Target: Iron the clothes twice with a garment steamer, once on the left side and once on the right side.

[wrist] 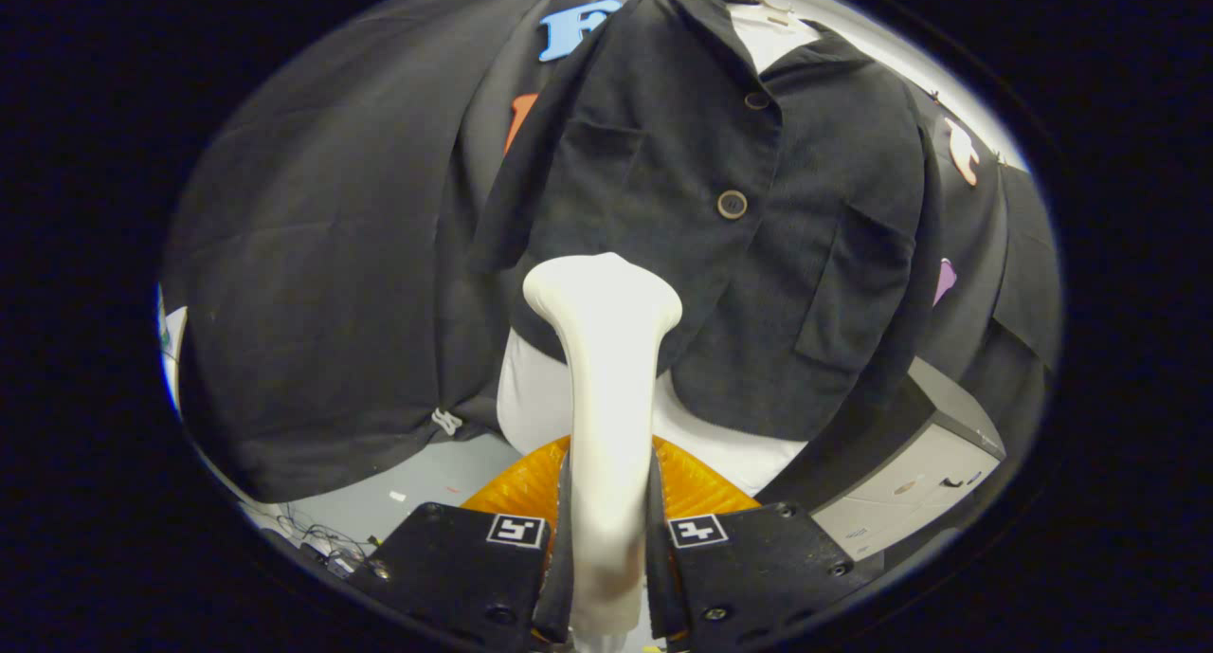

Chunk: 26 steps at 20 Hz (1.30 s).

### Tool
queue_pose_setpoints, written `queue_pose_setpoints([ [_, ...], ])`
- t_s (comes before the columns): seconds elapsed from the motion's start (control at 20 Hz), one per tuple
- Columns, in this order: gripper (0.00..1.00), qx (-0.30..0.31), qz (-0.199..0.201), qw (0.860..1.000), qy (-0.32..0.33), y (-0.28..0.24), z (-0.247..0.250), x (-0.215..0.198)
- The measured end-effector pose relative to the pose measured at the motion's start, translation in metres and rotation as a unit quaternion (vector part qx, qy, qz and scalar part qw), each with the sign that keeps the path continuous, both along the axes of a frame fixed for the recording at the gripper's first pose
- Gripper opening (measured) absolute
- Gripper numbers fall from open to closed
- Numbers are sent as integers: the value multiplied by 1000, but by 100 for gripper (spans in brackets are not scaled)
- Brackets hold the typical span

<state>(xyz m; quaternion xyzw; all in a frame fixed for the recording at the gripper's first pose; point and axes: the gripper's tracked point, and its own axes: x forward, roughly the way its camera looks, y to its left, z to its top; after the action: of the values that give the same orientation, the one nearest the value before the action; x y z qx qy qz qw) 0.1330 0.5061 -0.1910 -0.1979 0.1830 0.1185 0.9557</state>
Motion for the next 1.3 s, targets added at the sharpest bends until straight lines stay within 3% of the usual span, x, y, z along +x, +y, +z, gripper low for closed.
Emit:
queue_pose_setpoints([
  [0.4, 34, -12, 6, 999, 49, -13, -43, -16],
  [0.65, 34, 14, 11, 998, 61, -32, -33, -34],
  [0.85, 34, 35, 1, 998, 58, -72, -13, -45],
  [1.3, 34, 68, -51, 996, 34, -213, 45, -84],
])
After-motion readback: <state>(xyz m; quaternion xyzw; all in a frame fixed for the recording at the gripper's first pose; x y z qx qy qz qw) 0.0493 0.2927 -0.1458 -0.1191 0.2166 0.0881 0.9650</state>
